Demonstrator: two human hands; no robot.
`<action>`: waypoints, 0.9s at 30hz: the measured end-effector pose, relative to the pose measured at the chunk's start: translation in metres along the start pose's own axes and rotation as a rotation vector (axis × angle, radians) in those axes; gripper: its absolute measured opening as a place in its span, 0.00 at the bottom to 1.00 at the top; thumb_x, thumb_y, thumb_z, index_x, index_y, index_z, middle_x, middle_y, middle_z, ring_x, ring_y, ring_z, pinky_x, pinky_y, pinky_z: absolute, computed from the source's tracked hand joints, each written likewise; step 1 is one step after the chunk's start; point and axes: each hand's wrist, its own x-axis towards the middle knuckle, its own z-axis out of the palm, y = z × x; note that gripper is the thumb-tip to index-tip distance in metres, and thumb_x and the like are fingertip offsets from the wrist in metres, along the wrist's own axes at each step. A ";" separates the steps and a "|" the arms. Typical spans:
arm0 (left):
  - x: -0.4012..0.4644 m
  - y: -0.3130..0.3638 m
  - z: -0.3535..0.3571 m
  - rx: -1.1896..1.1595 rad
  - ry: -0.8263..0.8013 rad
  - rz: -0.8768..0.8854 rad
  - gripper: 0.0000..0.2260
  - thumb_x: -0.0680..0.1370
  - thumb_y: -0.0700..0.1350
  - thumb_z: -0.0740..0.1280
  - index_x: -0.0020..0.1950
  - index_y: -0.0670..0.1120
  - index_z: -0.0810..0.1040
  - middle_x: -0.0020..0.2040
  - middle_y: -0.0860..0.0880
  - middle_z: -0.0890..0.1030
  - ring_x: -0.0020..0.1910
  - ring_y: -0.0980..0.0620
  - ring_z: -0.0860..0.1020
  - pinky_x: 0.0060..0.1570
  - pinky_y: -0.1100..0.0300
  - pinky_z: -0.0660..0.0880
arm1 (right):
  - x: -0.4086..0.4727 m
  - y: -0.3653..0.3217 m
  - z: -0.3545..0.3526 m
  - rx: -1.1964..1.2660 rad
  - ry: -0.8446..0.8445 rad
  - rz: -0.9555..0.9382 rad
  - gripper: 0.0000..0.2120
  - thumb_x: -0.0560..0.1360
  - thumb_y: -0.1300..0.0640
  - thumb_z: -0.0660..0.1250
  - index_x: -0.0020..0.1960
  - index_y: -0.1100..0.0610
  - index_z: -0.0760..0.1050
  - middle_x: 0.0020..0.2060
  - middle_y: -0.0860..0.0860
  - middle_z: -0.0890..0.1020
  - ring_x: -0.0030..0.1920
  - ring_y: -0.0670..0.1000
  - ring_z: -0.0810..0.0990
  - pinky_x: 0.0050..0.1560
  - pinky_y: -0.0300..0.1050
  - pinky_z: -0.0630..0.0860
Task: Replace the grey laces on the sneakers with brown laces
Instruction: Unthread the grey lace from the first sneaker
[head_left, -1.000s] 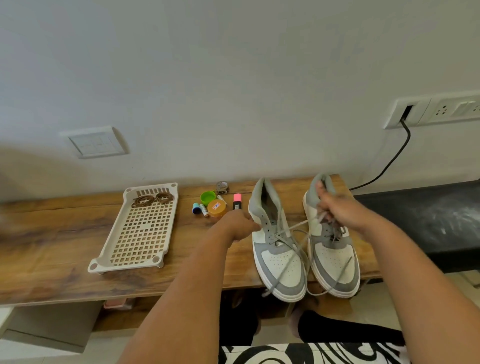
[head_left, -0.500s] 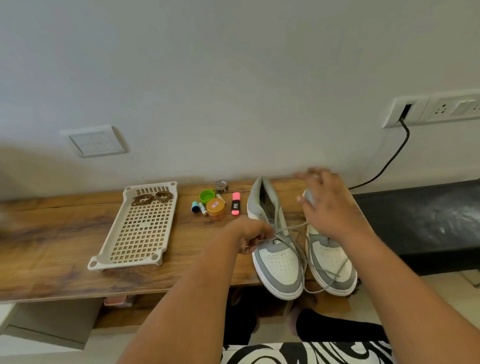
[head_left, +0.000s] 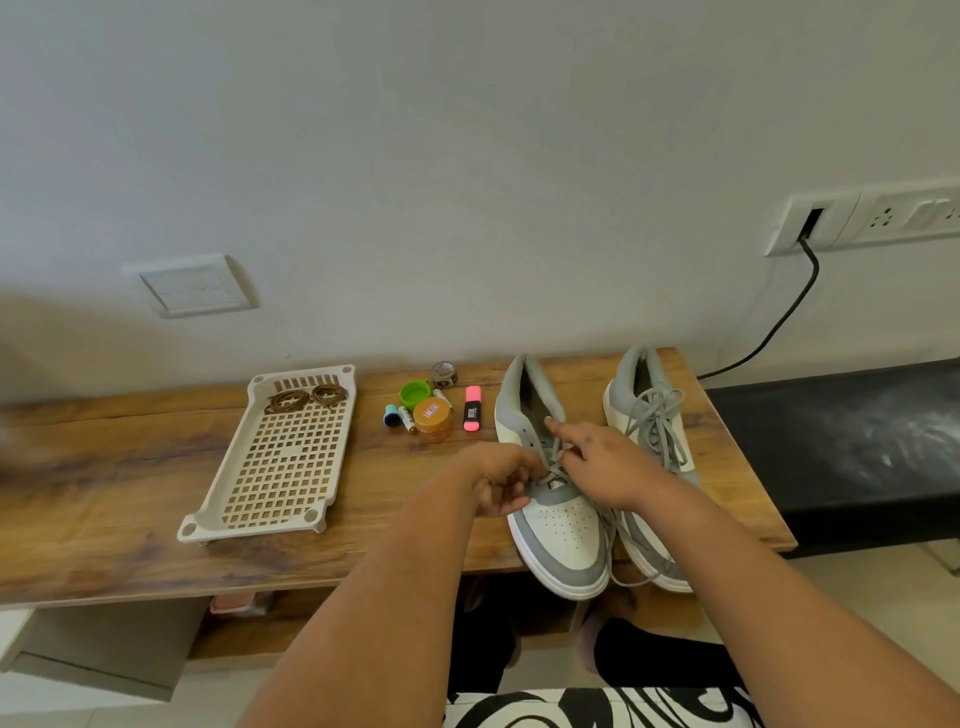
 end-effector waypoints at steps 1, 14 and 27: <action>-0.003 0.001 -0.001 -0.036 -0.035 -0.003 0.09 0.75 0.39 0.70 0.36 0.46 0.74 0.29 0.53 0.71 0.28 0.58 0.69 0.33 0.65 0.76 | 0.000 0.000 0.000 0.000 0.005 0.011 0.25 0.83 0.55 0.56 0.79 0.50 0.57 0.73 0.53 0.68 0.66 0.53 0.72 0.60 0.41 0.67; -0.005 -0.003 0.001 0.188 0.082 0.165 0.09 0.78 0.47 0.71 0.41 0.44 0.77 0.34 0.49 0.75 0.32 0.56 0.72 0.37 0.63 0.77 | -0.001 -0.003 0.001 0.144 0.026 0.050 0.24 0.84 0.52 0.54 0.79 0.54 0.56 0.76 0.54 0.63 0.75 0.54 0.62 0.71 0.43 0.59; -0.003 -0.004 -0.011 0.503 0.146 0.351 0.20 0.78 0.58 0.68 0.49 0.40 0.80 0.48 0.45 0.80 0.45 0.50 0.75 0.43 0.58 0.73 | -0.002 -0.002 0.004 0.211 0.022 0.076 0.24 0.84 0.49 0.54 0.79 0.52 0.57 0.77 0.52 0.62 0.76 0.52 0.60 0.72 0.43 0.57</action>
